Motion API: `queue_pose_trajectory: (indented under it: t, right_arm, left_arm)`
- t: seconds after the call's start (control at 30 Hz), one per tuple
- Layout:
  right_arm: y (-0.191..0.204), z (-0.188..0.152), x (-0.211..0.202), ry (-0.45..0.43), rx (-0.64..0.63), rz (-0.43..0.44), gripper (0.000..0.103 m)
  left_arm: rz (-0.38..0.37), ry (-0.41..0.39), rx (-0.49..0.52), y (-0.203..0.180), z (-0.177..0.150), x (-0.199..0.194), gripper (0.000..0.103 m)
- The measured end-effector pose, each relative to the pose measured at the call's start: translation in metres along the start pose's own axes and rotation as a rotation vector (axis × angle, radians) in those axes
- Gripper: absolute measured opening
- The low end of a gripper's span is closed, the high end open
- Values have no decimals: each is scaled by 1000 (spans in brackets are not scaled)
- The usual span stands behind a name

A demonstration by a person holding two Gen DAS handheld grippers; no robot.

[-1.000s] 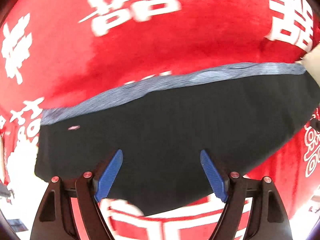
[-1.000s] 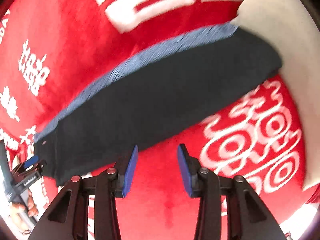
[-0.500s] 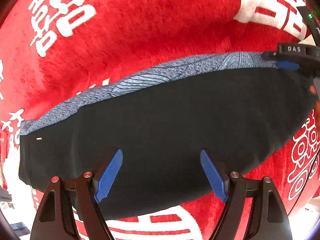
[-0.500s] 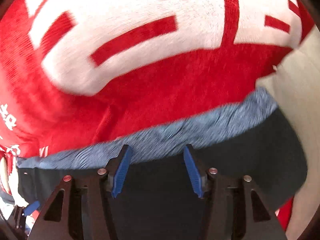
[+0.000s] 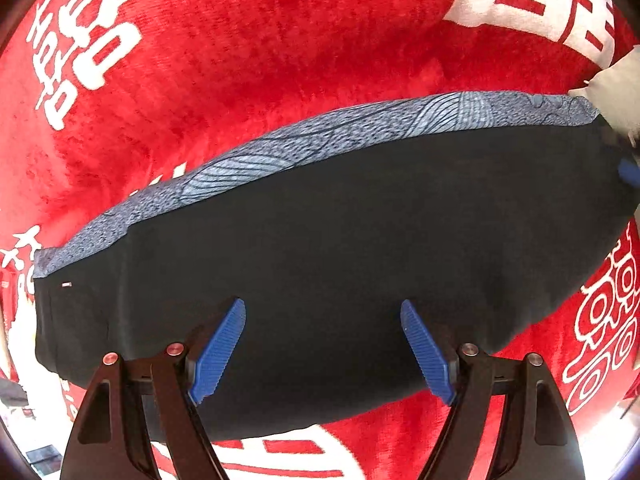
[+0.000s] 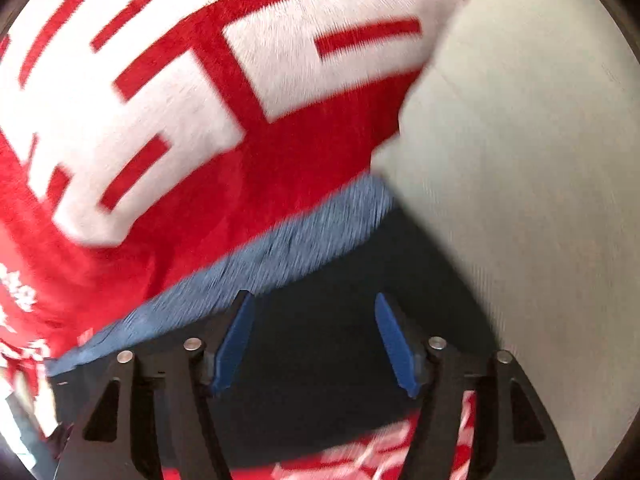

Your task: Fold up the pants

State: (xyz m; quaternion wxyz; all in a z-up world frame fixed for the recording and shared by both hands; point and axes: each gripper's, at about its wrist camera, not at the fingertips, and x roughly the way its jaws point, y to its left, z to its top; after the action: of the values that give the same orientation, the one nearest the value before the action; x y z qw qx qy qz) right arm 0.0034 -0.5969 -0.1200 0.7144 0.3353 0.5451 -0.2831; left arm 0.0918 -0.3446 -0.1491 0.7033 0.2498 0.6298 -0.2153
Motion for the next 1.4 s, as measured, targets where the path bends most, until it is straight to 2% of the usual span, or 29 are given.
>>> queue_pose_trajectory:
  t: [0.2, 0.37, 0.4, 0.5, 0.6, 0.7, 0.77, 0.93, 1.07, 1.3, 1.4]
  right_arm:
    - [19, -55, -15, 26, -92, -34, 69]
    - [51, -61, -11, -2, -198, -2, 69]
    - [52, -62, -7, 6, -204, -3, 70]
    - [56, -68, 20, 64, -209, -25, 71]
    - [54, -70, 27, 45, -220, 2, 75]
    - [56, -73, 28, 47, -253, -13, 75]
    - [57, -73, 28, 49, -250, -13, 76]
    - [62, -67, 43, 55, -240, -12, 80]
    - [59, -69, 40, 60, -222, 6, 81]
    - [52, -66, 35, 51, -193, 50, 87]
    - [41, -64, 28, 26, -98, 118, 87]
  left_arm:
    - [-8, 14, -41, -1, 3, 11, 81]
    - [-21, 16, -62, 5, 1, 20, 81]
    - [-22, 15, -64, 6, 2, 21, 81]
    - [4, 6, -69, 6, 1, 22, 90]
    - [-17, 11, -89, 10, 1, 26, 90]
    - [-35, 21, -107, 17, 0, 32, 92]
    - [-18, 25, -111, 20, -1, 35, 99]
    - [-26, 39, -128, 32, -2, 44, 102]
    - [-24, 42, -130, 33, -2, 46, 102]
    - [-68, 70, -168, 42, -8, 51, 102]
    - [-64, 72, -167, 44, -9, 51, 102]
